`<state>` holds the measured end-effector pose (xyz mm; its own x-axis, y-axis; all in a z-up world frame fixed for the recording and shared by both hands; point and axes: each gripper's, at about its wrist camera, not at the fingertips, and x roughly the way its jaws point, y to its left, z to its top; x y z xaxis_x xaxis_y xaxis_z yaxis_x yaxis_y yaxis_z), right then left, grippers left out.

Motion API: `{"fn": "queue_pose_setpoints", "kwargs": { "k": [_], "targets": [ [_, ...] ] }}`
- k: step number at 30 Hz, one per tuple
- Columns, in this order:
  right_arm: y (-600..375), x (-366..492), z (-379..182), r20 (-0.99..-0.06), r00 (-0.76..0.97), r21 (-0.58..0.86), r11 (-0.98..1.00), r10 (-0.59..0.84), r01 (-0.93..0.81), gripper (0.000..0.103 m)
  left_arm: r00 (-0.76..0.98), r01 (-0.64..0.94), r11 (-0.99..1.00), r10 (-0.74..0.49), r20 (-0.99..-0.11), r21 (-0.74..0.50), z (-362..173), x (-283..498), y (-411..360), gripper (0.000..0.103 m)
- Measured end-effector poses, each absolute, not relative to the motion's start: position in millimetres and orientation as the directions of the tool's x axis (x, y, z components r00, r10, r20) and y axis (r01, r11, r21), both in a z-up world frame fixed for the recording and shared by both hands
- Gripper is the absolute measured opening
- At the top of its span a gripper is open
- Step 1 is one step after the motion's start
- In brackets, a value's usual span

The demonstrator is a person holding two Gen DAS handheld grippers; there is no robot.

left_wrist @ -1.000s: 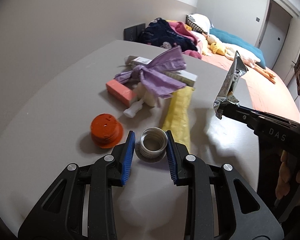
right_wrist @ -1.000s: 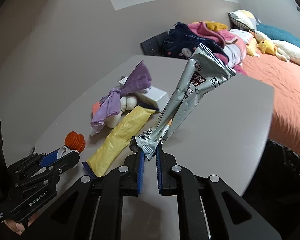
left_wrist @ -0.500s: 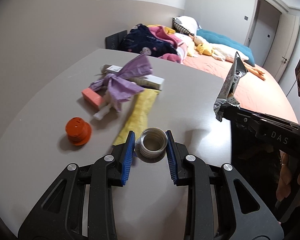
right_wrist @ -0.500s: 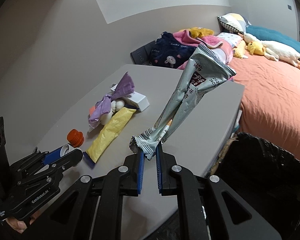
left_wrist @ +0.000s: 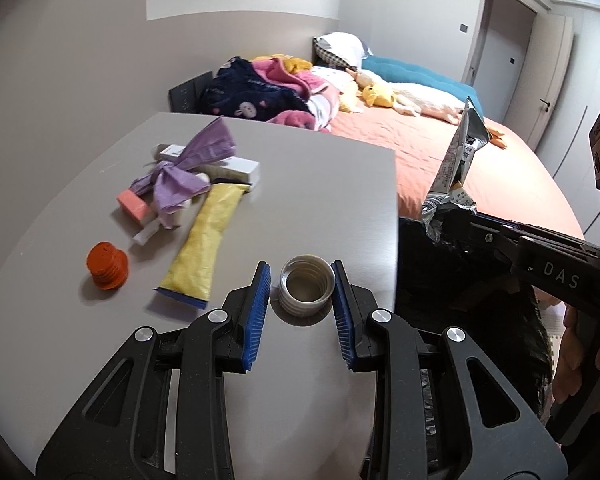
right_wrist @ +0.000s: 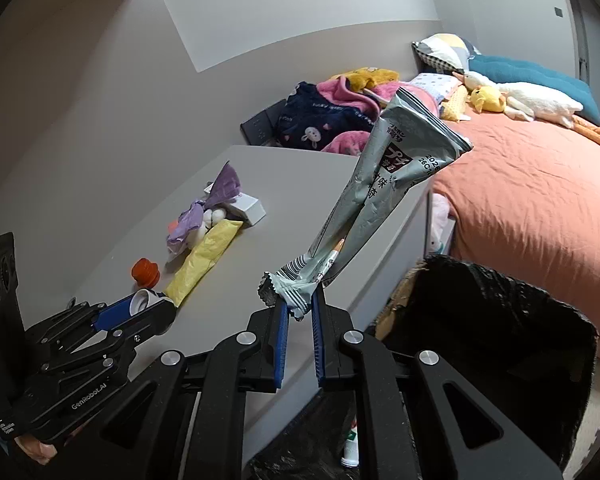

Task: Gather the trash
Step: 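Carry the white cap and silver wrapper toward the black bin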

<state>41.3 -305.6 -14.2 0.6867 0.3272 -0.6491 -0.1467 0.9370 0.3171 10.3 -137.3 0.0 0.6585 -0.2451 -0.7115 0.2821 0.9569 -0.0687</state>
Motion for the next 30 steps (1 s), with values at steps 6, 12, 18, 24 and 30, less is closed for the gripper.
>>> {"fn": "queue_pose_setpoints", "kwargs": {
  "k": [6, 12, 18, 24, 30],
  "targets": [
    [-319.8, 27.7, -10.4, -0.645, 0.699, 0.308, 0.942, 0.309, -0.132, 0.012, 0.656, 0.307, 0.949, -0.269, -0.705, -0.077, 3.1, 2.1, -151.8, 0.03],
    [-334.9, 13.6, -5.6, -0.637, 0.715, 0.302, 0.947, 0.287, -0.111, 0.012, 0.651, 0.336, 0.939, -0.288, -0.702, -0.073, 4.9, -5.3, -169.9, 0.03],
    [-348.8, 2.0, -4.8, -0.638, 0.724, 0.297, 0.951, 0.263, -0.084, 0.012, 0.641, 0.37, 0.926, -0.314, -0.701, -0.077, 6.5, -12.0, -187.3, 0.03],
    [-366.0, -10.3, -2.5, -0.636, 0.735, 0.293, 0.955, 0.235, -0.052, 0.012, 0.625, 0.41, 0.909, -0.342, -0.702, -0.078, 7.0, -18.5, -207.7, 0.03],
    [-383.1, -21.4, -0.8, -0.632, 0.746, 0.29, 0.957, 0.21, -0.024, 0.012, 0.605, 0.45, 0.889, -0.373, -0.703, -0.084, 6.2, -25.3, -228.9, 0.03]
  ]
}}
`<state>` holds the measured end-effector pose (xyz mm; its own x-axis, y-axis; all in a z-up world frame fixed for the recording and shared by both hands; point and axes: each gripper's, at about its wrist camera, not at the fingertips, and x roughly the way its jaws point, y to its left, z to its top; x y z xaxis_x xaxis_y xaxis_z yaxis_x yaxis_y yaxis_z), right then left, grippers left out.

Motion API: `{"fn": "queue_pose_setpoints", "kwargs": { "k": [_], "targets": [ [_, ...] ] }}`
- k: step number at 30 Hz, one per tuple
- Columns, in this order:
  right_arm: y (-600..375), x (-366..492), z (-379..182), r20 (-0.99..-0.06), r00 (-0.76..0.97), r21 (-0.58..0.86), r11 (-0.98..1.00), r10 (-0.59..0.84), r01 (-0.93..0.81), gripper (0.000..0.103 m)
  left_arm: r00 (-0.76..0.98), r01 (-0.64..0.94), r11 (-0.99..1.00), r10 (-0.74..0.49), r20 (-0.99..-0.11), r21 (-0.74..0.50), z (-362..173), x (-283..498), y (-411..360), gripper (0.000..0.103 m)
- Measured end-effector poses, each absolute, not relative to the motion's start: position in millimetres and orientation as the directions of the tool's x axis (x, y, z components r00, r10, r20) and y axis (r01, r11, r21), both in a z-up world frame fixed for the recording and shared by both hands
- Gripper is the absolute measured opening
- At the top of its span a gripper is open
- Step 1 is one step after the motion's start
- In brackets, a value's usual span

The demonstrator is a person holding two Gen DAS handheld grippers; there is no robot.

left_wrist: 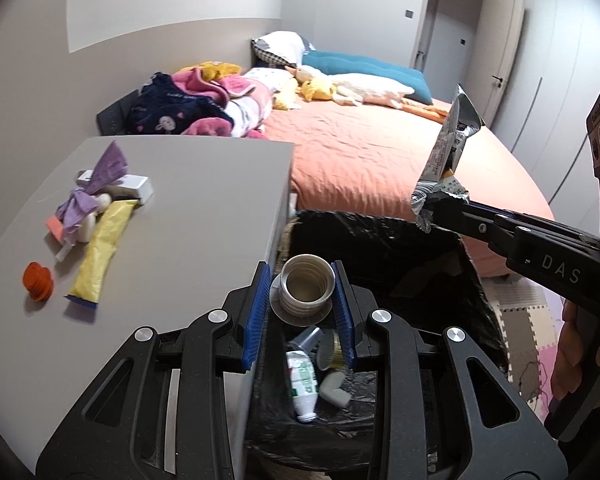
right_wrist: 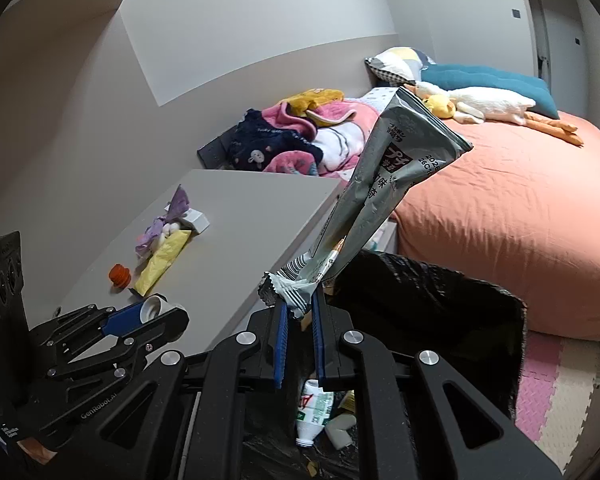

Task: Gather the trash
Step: 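Carry the white cap and silver wrapper toward the black bin, then open both tools over the bin to drop the cap and wrapper, then move both open tools back over the trash on the table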

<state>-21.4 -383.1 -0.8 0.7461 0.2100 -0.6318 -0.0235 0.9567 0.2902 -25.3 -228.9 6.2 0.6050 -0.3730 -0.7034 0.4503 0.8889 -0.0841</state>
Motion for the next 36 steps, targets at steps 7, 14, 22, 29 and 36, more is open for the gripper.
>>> {"fn": "queue_pose_setpoints", "kwargs": {
  "k": [7, 14, 22, 29, 36],
  "targets": [
    [-405.0, -30.8, -3.1, -0.649, 0.741, 0.275, 0.961, 0.172, 0.018, 0.012, 0.571, 0.491, 0.866, -0.402, -0.716, -0.095, -1.1, -25.3, -252.9, 0.03],
    [-426.8, -35.1, -3.7, -0.662, 0.746, 0.236, 0.965, 0.076, 0.111, 0.08, 0.54, 0.486, 0.866, -0.404, -0.738, -0.118, -8.5, -19.9, -263.2, 0.097],
    [-438.1, -40.4, 2.3, -0.628, 0.777, 0.244, 0.959, 0.046, 0.141, 0.081, 0.576, 0.461, 0.88, -0.393, -0.716, -0.113, 0.5, -20.3, -252.8, 0.097],
    [-430.5, -39.4, 4.7, -0.619, 0.784, 0.247, 0.96, 0.055, 0.128, 0.081, 0.596, 0.449, 0.889, -0.373, -0.712, -0.089, 2.0, -20.2, -244.8, 0.097],
    [-414.4, -34.0, 5.8, -0.608, 0.789, 0.258, 0.962, 0.089, 0.091, 0.081, 0.615, 0.421, 0.904, -0.348, -0.708, -0.079, 1.3, -18.2, -227.5, 0.097]
  ]
}}
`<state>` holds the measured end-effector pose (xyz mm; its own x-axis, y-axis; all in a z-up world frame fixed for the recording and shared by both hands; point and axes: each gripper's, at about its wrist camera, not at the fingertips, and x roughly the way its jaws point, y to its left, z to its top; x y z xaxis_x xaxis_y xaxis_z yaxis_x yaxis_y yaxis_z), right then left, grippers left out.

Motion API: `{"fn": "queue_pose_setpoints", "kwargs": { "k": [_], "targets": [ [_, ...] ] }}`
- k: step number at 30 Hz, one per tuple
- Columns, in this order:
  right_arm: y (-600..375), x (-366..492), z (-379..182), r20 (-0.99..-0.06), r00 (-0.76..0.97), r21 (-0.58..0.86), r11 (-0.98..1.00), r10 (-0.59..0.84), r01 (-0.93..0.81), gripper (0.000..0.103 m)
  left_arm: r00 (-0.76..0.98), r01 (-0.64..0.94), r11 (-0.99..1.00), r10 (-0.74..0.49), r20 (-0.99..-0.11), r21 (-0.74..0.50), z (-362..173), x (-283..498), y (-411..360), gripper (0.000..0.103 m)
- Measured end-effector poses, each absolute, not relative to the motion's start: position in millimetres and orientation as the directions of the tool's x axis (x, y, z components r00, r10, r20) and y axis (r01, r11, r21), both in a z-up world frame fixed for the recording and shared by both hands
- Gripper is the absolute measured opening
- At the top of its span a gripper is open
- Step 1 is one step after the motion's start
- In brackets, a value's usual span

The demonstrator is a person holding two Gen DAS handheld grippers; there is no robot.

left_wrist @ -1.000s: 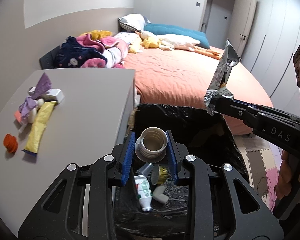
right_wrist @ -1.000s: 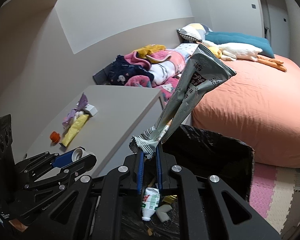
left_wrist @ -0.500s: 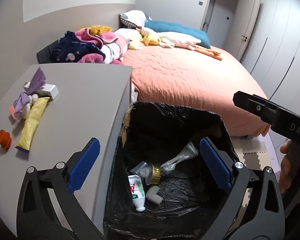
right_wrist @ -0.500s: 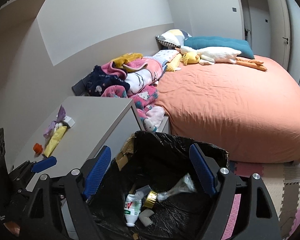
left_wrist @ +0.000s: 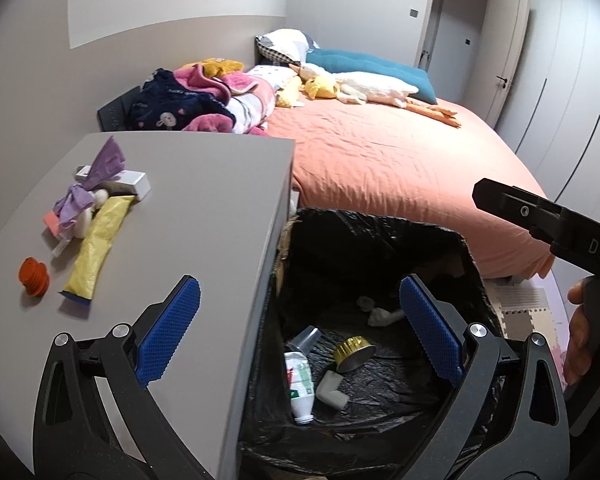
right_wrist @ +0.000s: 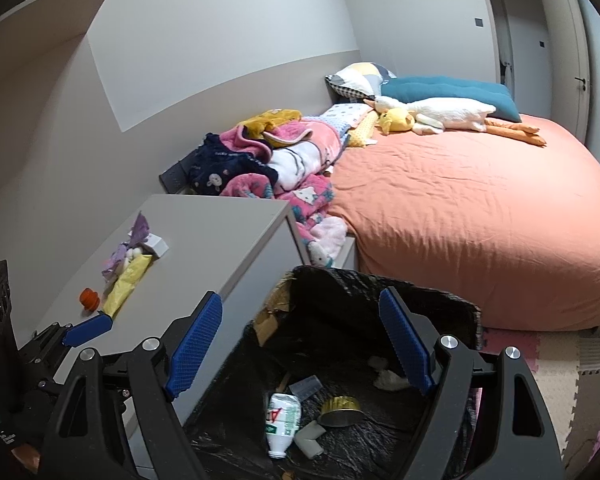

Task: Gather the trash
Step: 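Move both open tools back over the trash on the table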

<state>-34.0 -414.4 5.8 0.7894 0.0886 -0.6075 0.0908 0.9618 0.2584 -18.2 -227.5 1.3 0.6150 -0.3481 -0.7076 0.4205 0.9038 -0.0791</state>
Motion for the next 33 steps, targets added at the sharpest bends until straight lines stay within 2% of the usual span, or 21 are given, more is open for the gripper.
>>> {"fn": "queue_pose_setpoints", "kwargs": {
  "k": [17, 33],
  "targets": [
    [-352.3, -2.7, 7.0, -0.594, 0.782, 0.276, 0.961, 0.189, -0.022, 0.081, 0.669, 0.302, 0.952, -0.247, -0.701, -0.048, 2.8, -4.4, -159.4, 0.097],
    [-287.9, 37.5, -8.5, -0.636, 0.723, 0.291, 0.952, 0.27, -0.099, 0.081, 0.685, 0.198, 0.98, -0.163, -0.71, -0.034, -7.5, 11.9, -91.3, 0.097]
  ]
}}
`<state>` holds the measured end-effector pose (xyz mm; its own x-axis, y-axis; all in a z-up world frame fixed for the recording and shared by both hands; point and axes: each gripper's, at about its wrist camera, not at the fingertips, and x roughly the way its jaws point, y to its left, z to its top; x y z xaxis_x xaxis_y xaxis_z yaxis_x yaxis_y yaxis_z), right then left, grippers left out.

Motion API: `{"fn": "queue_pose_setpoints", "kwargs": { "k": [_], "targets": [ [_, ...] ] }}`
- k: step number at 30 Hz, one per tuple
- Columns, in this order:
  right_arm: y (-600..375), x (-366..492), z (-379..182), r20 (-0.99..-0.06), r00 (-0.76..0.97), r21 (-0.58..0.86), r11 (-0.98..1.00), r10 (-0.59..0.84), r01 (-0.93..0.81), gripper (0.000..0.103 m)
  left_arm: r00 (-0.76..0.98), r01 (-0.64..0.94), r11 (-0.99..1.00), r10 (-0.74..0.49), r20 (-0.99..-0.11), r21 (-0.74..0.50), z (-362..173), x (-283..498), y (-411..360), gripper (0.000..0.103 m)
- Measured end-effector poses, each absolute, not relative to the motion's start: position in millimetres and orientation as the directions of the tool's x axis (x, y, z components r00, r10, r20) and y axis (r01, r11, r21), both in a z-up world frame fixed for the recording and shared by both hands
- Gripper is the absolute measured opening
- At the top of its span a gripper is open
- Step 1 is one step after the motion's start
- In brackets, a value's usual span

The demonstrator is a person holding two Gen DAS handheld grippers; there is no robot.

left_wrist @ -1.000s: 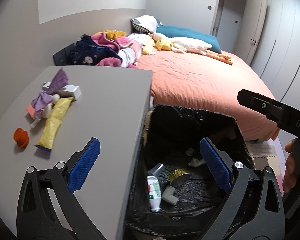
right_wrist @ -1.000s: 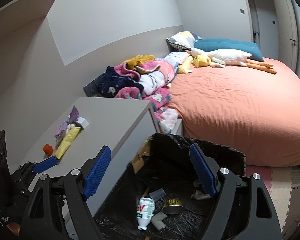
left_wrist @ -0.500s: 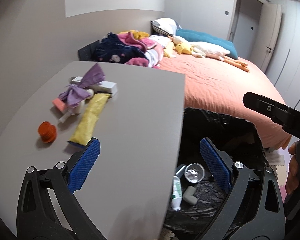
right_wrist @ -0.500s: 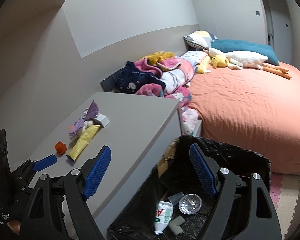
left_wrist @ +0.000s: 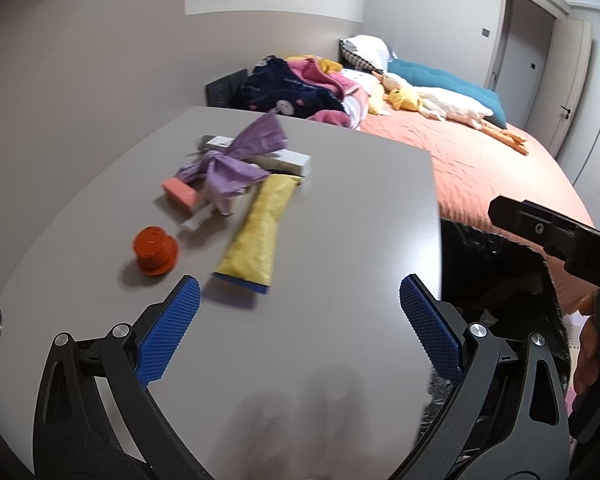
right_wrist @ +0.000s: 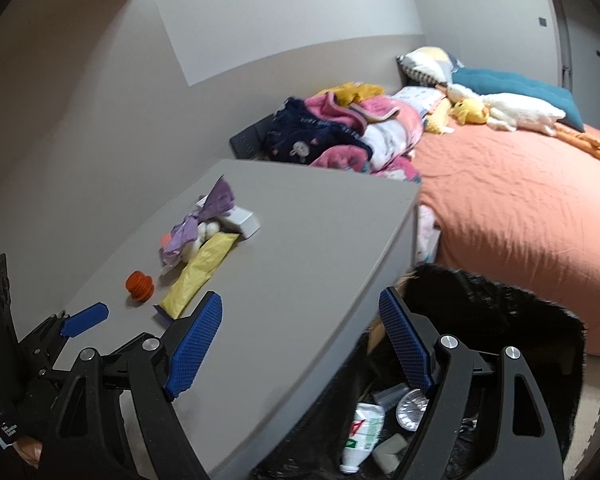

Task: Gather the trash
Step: 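Move both open tools back over the trash on the table, then grasp the orange round lid with the left tool while the right tool grasps the yellow packet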

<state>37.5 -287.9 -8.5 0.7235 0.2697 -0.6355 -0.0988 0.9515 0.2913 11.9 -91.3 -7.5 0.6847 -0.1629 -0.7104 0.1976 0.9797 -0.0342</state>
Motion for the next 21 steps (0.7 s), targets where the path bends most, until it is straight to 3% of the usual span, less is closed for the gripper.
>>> {"fn": "queue_pose_setpoints", "kwargs": {
  "k": [21],
  "targets": [
    [-211.3, 90.0, -31.0, -0.687, 0.656, 0.272, 0.948, 0.312, -0.167, 0.081, 0.693, 0.082, 0.996, -0.077, -0.717, -0.028, -27.8, 49.6, -17.0, 0.092]
  ]
}}
